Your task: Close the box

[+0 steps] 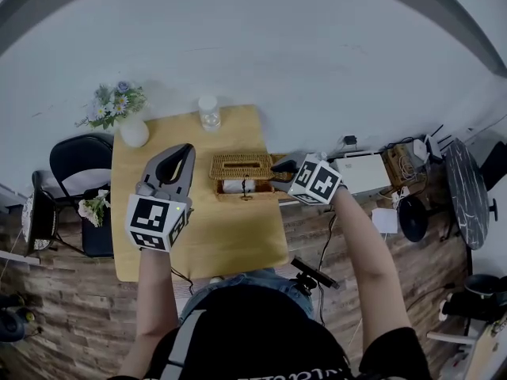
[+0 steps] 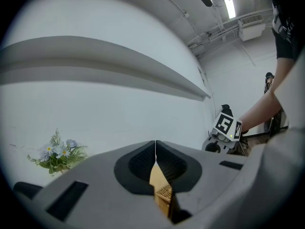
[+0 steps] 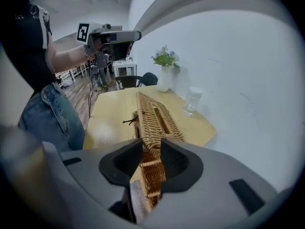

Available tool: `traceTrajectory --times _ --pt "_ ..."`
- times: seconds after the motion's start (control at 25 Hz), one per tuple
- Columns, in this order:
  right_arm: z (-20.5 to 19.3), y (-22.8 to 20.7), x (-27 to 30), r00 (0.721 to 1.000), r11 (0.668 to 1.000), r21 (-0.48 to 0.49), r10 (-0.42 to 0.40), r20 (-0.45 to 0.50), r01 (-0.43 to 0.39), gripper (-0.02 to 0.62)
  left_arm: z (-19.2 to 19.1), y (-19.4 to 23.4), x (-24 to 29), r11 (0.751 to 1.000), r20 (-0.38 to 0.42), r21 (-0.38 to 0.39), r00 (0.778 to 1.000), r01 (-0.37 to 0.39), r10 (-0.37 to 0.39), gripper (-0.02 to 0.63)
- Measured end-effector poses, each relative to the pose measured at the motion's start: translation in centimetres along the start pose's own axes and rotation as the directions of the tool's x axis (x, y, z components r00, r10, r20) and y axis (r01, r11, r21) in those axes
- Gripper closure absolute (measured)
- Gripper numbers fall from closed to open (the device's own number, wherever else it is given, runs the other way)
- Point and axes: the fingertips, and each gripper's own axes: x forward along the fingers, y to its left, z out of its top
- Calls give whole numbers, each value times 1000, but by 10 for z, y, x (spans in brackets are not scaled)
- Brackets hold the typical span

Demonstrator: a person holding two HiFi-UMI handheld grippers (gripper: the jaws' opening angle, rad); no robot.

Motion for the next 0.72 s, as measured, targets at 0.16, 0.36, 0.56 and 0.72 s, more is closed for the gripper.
traceTrajectory --times 0.16,0.36,0.56,0.72 --pt "-10 9 10 997 999 -36 21 -69 -24 465 -2 4 -3 1000 2 -14 1000 -9 9 593" --pt "-21 18 21 988 997 -32 69 -138 -74 462 -8 4 -8 1000 -12 -20 1000 -10 10 593" --pt "-38 26 40 980 995 32 96 -177 -91 529 -15 5 -12 1000 -27 -27 1000 -13 12 593" --pt "-37 23 40 985 991 108 92 -147 -77 529 -22 6 -15 999 -37 -39 999 -14 13 594"
